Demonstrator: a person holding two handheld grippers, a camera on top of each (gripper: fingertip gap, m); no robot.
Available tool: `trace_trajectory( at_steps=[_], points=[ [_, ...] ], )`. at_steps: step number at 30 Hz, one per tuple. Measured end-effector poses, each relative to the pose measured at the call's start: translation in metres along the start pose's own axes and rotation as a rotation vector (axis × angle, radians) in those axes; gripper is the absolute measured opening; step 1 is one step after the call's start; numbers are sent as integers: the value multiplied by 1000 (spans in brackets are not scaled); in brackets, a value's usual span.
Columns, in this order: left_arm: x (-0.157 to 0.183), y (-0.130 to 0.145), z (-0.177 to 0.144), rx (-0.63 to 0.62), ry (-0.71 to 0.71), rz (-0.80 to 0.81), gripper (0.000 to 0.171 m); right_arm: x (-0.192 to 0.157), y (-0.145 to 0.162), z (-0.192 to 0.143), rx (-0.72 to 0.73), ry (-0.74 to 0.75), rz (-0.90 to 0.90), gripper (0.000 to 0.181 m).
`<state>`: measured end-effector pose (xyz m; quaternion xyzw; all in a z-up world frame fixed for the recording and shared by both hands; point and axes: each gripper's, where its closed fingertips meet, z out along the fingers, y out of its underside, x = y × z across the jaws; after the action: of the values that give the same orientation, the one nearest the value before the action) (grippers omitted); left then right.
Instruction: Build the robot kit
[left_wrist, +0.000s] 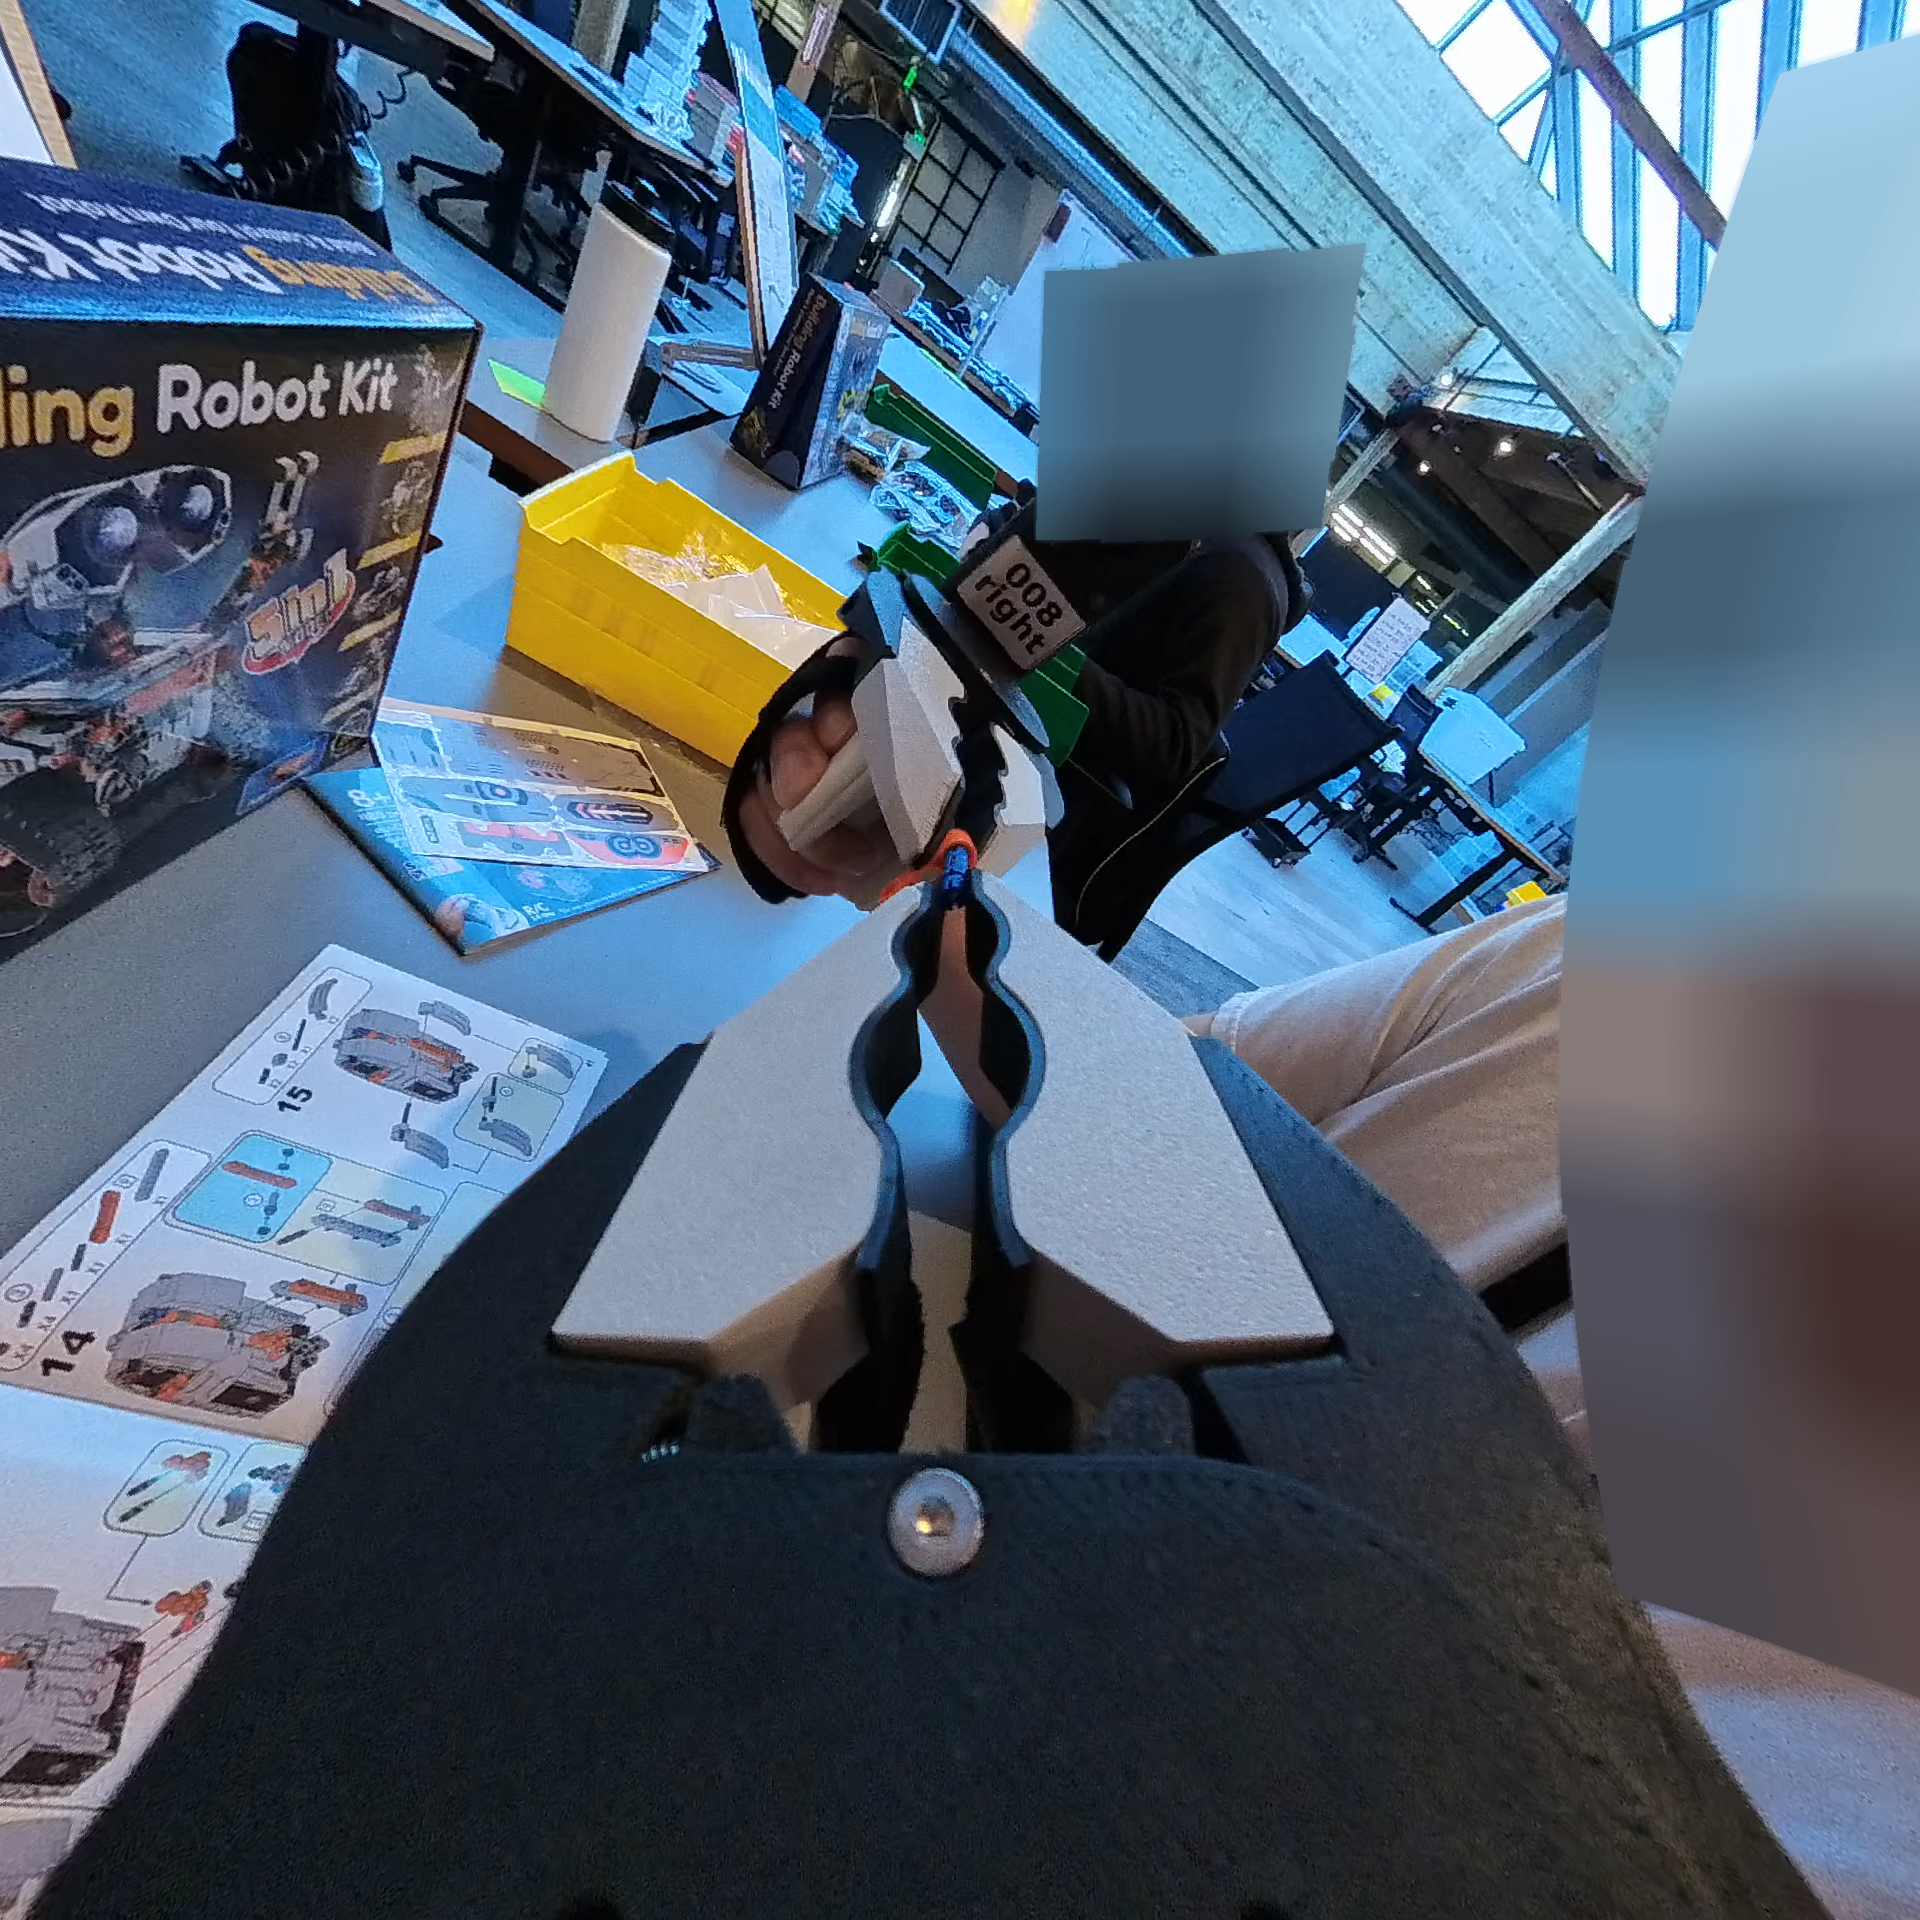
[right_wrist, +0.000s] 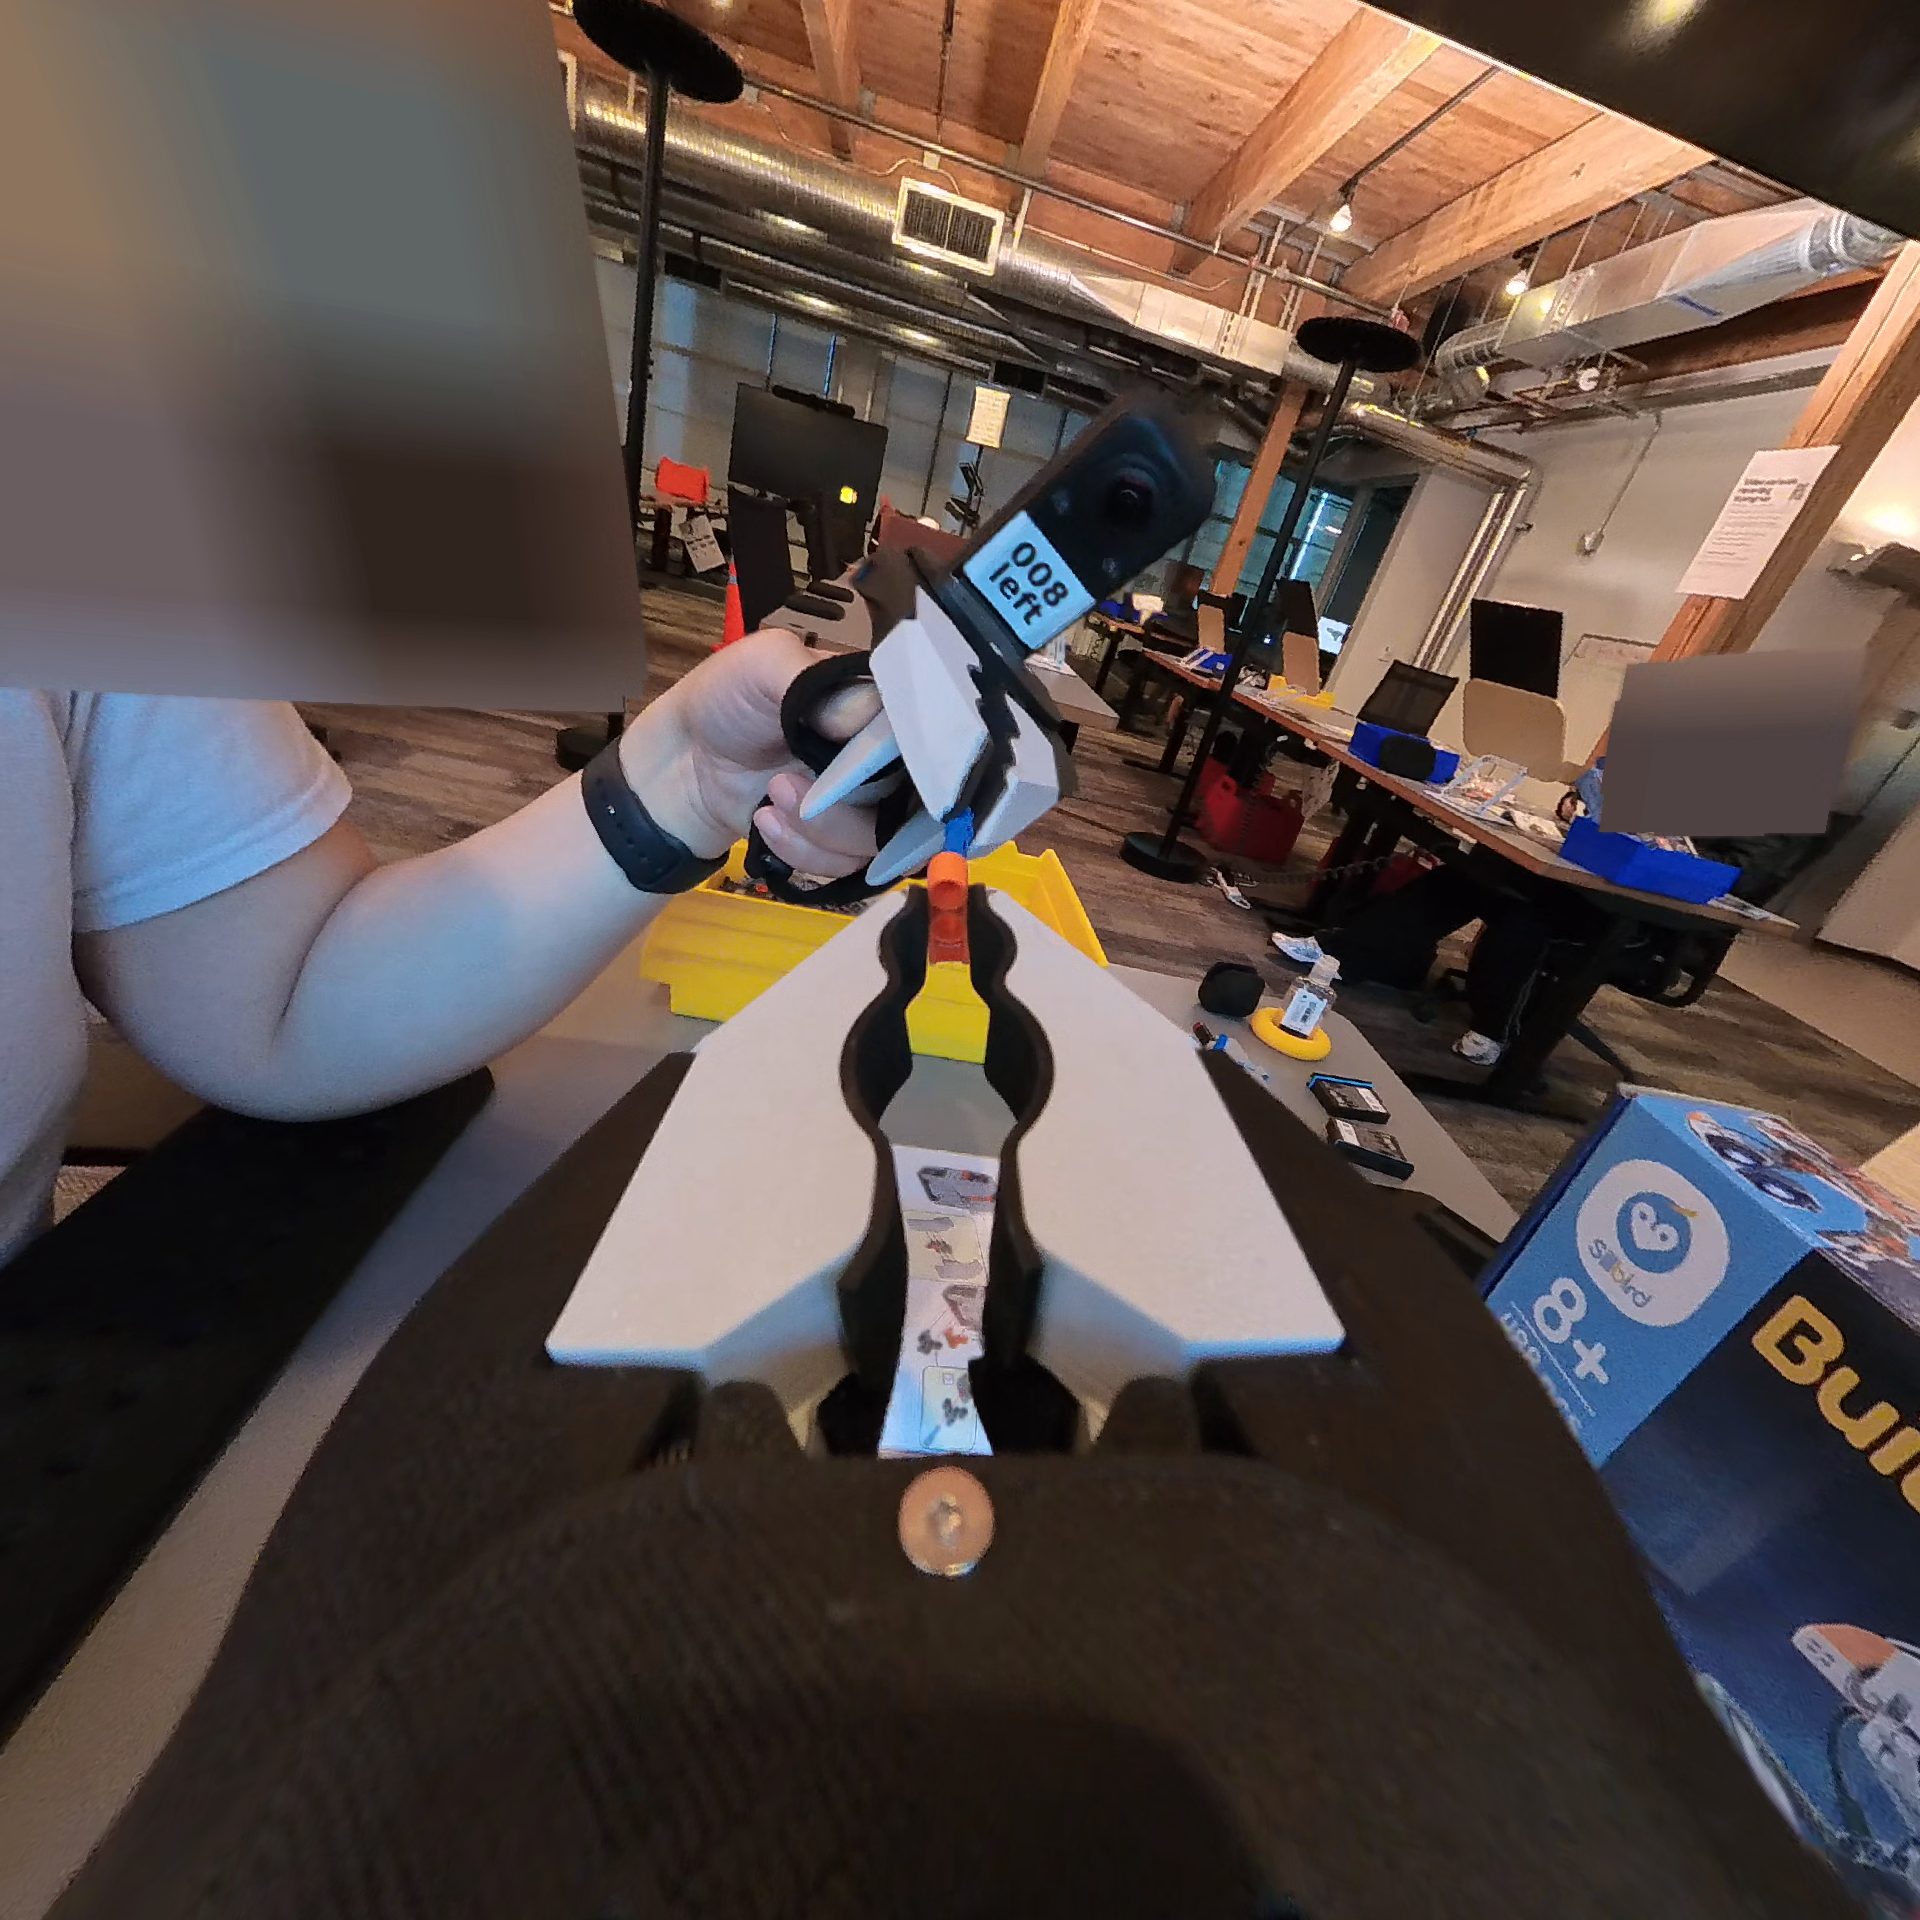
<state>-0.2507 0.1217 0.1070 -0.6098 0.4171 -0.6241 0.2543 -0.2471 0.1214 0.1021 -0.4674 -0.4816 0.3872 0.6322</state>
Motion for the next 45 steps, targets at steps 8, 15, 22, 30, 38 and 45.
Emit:
trace_trajectory(
  at_steps=[8, 15, 22, 30, 38, 45],
  points=[
    [-12, -3, -4, 14, -87, 14, 2, 11, 9, 4, -67, 84, -17, 6],
    [-11, -4, -2, 29, -68, 0, 2, 14, 6, 6, -60, 128, -61, 6],
    [-20, 2, -2, -13, -127, 8, 2, 15, 18, 6, -156, 141, -109, 6],
    [-35, 17, -6, -116, -256, 43, 2, 13, 44, 9, -371, 163, -204, 6],
    [-40, 15, -7, -100, -274, 31, 2, 21, 47, 10, -434, 237, -265, 6],
    [-30, 11, -11, -54, -141, -32, 2, 16, 35, 15, -366, 236, -332, 6]
  ],
)
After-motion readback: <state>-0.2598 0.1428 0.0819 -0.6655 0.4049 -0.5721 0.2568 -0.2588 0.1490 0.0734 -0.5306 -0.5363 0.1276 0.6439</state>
